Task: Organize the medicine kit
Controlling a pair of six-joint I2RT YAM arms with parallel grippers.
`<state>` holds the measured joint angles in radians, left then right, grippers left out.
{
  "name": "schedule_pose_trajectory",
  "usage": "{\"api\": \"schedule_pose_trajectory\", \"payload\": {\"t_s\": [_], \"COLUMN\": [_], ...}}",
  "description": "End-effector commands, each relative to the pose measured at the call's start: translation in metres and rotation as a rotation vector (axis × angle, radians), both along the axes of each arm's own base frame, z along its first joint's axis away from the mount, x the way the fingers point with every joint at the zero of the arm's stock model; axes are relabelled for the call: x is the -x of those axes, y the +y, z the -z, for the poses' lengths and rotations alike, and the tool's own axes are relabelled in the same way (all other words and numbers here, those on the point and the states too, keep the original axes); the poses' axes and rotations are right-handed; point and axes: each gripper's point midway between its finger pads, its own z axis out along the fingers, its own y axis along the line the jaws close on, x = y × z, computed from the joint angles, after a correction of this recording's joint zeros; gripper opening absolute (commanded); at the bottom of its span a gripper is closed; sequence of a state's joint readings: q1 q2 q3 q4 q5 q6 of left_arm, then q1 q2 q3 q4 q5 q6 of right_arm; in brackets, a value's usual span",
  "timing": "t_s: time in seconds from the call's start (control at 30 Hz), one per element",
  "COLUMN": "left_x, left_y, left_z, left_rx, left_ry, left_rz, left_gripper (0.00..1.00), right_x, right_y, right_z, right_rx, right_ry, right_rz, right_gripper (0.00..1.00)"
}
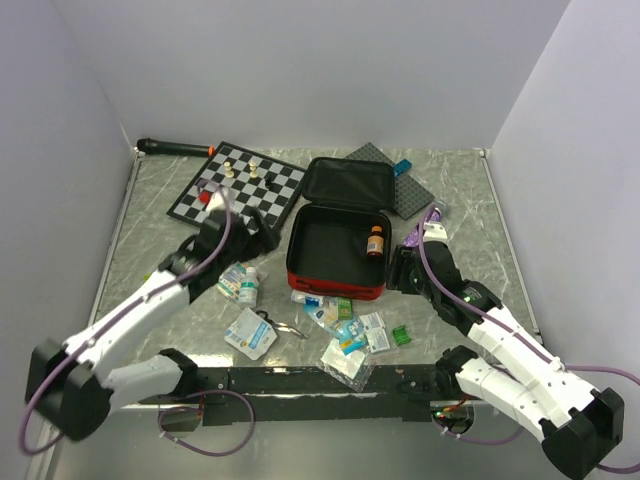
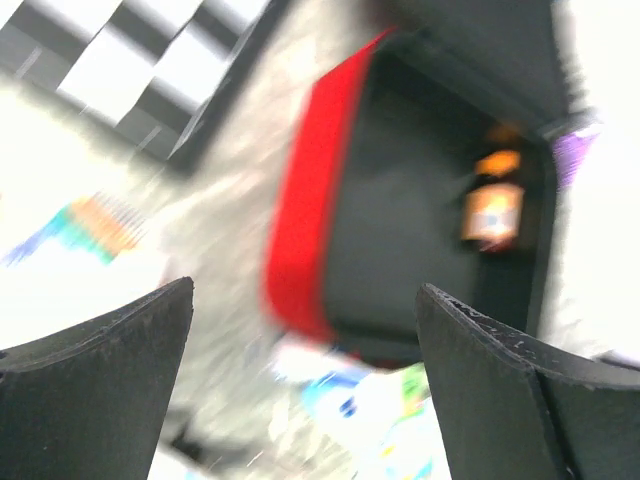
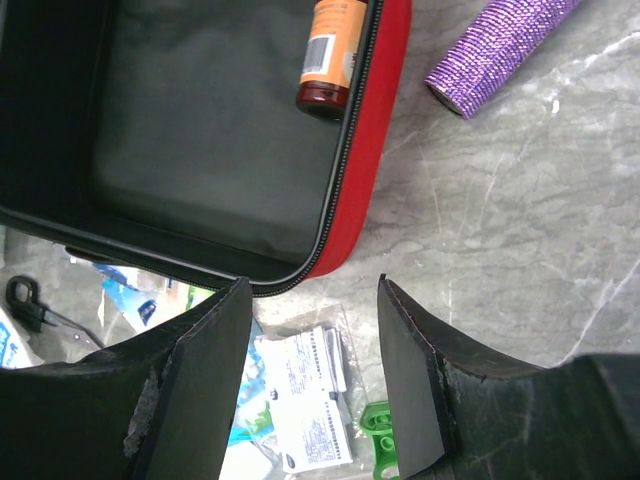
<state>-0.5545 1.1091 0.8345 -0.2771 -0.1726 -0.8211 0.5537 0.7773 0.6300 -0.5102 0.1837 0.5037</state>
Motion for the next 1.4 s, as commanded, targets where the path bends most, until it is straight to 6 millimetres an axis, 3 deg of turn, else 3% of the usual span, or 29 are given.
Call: {"api": "schedule_pose_trajectory", "payload": {"t_s": [0.0,0.07,0.17,0.37,0.53,0.73,1.03,1.23,1.37], "left_x": [0.04,0.05,0.056,0.054,0.054,0.052,0.053,0.049,0.048], "left_y": [0.035,0.041,0.046,0.049,0.047,0.043,0.036,0.033,0.032], "left_z": [0.053,0.068,0.084,0.109,0.132,0.138,0.135,0.14,0.145], "left_rx": [-0.076,-0.093,-0.154,-0.272,-0.328,-0.336,-0.315,-0.323,-0.333], "left_ry": [0.13,0.17,0.233,0.313,0.378,0.383,0.37,0.38,0.396], "left_rz": [-0.077,-0.087,-0.077,-0.039,0.009,0.035,0.083,0.087,0.096], "left_gripper": [0.96,0.99,0.93,0.93,0.85,0.8,0.61,0.7,0.61], "right_x": [-0.009,-0.009,-0.01,-0.007,-0.003,-0.002,-0.005,-0.006,-0.006], "right_y": [0.008,0.009,0.01,0.01,0.007,0.005,0.008,0.009,0.01], "right_z": [-0.009,-0.007,-0.004,-0.002,0.002,0.005,0.004,0.003,0.002], "right_rx": [-0.033,-0.032,-0.035,-0.034,-0.035,-0.028,-0.029,-0.034,-0.033], "right_ry": [-0.04,-0.031,-0.025,-0.018,-0.017,-0.019,-0.02,-0.021,-0.02], "right_rz": [-0.012,-0.015,-0.017,-0.018,-0.017,-0.013,-0.022,-0.026,-0.026], "right_gripper": [0.6,0.6,0.59,0.59,0.59,0.6,0.59,0.59,0.59]}}
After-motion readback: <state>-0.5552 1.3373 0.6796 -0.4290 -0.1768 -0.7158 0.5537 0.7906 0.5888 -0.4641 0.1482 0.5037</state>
